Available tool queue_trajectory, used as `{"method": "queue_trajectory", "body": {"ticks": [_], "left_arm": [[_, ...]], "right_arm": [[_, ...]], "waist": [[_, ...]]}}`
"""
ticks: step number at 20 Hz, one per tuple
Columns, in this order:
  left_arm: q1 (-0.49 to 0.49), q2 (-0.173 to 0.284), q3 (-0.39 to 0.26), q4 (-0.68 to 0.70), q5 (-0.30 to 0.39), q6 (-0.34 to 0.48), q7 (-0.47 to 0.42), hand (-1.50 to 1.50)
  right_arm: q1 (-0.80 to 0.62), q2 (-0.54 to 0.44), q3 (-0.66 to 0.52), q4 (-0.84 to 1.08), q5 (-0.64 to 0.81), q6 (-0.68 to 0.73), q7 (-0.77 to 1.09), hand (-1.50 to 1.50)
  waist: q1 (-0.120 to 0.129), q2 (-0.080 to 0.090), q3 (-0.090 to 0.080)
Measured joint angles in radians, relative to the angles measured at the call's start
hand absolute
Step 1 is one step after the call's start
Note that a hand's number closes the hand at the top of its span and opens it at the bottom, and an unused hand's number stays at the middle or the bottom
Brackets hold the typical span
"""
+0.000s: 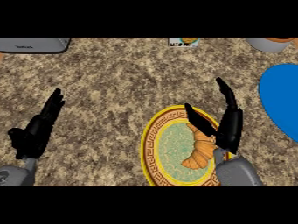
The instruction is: Pick the croissant from the plate and place it in the plate
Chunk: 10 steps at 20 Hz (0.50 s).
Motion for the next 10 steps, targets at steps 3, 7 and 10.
{"method": "queue_trajectory", "body": {"ticks": [3, 7, 10], "left_arm": [[0.012, -0.004, 0.006, 0.012, 0.005, -0.013, -0.013, 0.00], [0.027, -0.014, 0.009, 0.012, 0.001, -0.007, -0.016, 0.00], [0.025, -0.005, 0.026, 0.015, 0.010, -0.014, -0.005, 0.00]], "right_arm": [[0.038, 0.035, 0.100, 0.035, 0.151, -0.145, 0.071, -1.50], [0.099, 0.055, 0.168, 0.038, 0.359, -0.226, 0.210, -1.50], [0.146, 0.063, 0.171, 0.017, 0.505, -0.198, 0.342, -1.50]], "waist": [[-0.004, -0.002, 0.001], [-0.016, -0.006, 0.001], [-0.029, -0.009, 0.000]]}}
